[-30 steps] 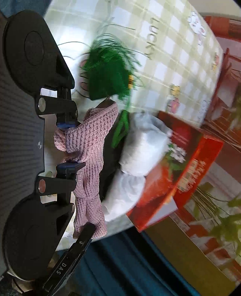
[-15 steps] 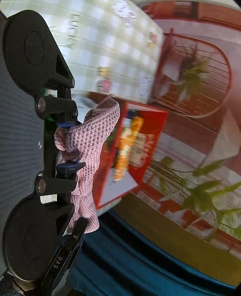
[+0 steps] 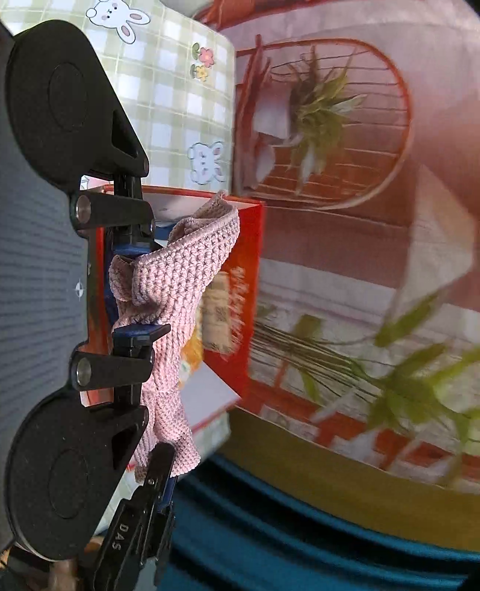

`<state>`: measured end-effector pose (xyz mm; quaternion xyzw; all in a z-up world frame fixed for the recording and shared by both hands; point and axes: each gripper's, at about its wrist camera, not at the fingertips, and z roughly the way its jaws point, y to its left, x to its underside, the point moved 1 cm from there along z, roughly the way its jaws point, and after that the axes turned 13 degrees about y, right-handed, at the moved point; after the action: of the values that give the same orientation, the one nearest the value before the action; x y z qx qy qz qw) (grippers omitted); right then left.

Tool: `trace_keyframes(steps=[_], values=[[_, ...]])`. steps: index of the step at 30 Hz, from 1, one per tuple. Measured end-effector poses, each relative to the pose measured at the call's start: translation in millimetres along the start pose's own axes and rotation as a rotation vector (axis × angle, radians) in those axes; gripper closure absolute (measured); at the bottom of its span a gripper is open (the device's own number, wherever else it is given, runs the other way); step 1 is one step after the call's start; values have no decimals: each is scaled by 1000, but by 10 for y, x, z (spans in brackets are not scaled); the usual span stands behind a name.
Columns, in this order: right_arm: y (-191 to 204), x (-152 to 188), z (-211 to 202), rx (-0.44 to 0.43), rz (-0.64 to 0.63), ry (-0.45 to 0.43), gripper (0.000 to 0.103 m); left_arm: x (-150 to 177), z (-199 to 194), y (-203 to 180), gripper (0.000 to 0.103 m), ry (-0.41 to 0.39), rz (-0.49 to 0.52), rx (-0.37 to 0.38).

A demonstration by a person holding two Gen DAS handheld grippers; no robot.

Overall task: Organize soft objects
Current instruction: 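Lift the pink towel with both tools and carry it over the red box, then open both tools to release the pink towel into the box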

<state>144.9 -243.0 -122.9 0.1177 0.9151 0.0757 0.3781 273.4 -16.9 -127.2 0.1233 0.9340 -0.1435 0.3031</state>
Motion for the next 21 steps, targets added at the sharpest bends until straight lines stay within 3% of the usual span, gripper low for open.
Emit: trace_keyframes(steps=[4,10,21], values=[[-153,-43,353,-13,62,121,88,-68,375,103,67,102,-41,0],[-252,-20,809,17,106,277,88,-142,723,72,67,183,-9,-33],[-336,-54,1172,72,129,368,88,-156,1061,185,67,267,-39,-39]])
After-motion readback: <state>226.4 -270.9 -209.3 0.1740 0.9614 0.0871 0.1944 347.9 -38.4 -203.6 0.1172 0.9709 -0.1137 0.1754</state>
